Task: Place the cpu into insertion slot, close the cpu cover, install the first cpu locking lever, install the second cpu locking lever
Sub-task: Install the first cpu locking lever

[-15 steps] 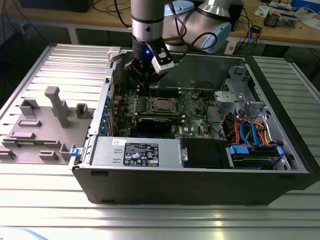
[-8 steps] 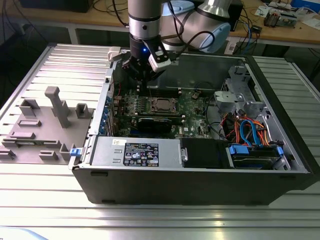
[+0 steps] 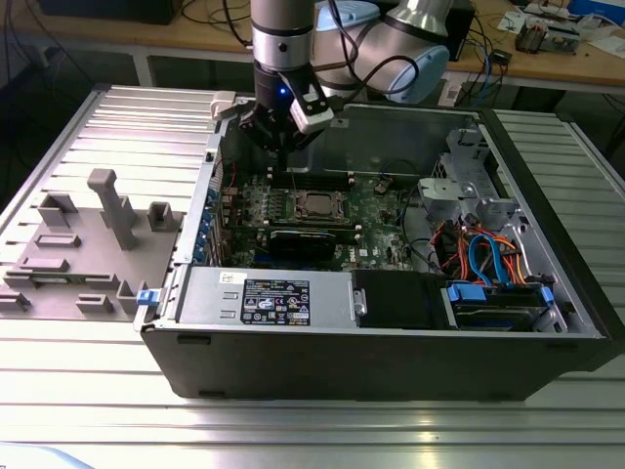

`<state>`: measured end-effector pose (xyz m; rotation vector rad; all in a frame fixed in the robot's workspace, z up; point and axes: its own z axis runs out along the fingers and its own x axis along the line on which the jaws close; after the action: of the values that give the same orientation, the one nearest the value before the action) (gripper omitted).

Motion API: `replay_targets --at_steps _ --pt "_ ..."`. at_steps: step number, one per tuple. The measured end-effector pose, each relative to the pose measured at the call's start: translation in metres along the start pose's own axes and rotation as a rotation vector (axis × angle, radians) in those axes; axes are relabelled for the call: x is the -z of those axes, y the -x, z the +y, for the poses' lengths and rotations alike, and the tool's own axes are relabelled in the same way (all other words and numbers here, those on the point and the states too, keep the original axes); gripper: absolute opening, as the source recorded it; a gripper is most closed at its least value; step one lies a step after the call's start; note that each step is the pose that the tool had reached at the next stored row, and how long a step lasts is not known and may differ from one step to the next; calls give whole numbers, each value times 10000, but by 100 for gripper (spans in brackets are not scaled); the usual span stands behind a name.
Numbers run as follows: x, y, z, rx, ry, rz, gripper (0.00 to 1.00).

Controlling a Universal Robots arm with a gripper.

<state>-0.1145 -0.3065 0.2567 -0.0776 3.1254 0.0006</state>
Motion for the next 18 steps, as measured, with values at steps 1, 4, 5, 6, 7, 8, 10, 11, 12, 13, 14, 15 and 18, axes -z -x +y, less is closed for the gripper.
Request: replay_targets --at_steps 1,4,5,6,7,8,10,11,12,13,14,15,18 --pt "0 7 2 2 -1 0 11" --pt "-1 45 1 0 -1 -1 11" --pt "-1 59 1 0 0 0 11" --pt "-1 73 0 0 -1 -1 11" --pt "-1 97 -1 0 -1 -1 11" --pt "-1 114 -1 0 -2 0 11" --pt "-2 160 -3 0 -6 0 11" --pt "-3 173 -4 1 -9 -1 11" --pt "-3 190 -4 1 -12 -1 11" --pt "-3 204 -5 0 -14 0 11" --pt "-3 217 -6 0 -17 0 11" --pt "-4 229 -6 0 -20 0 11" --pt "-4 253 -8 1 -31 0 11"
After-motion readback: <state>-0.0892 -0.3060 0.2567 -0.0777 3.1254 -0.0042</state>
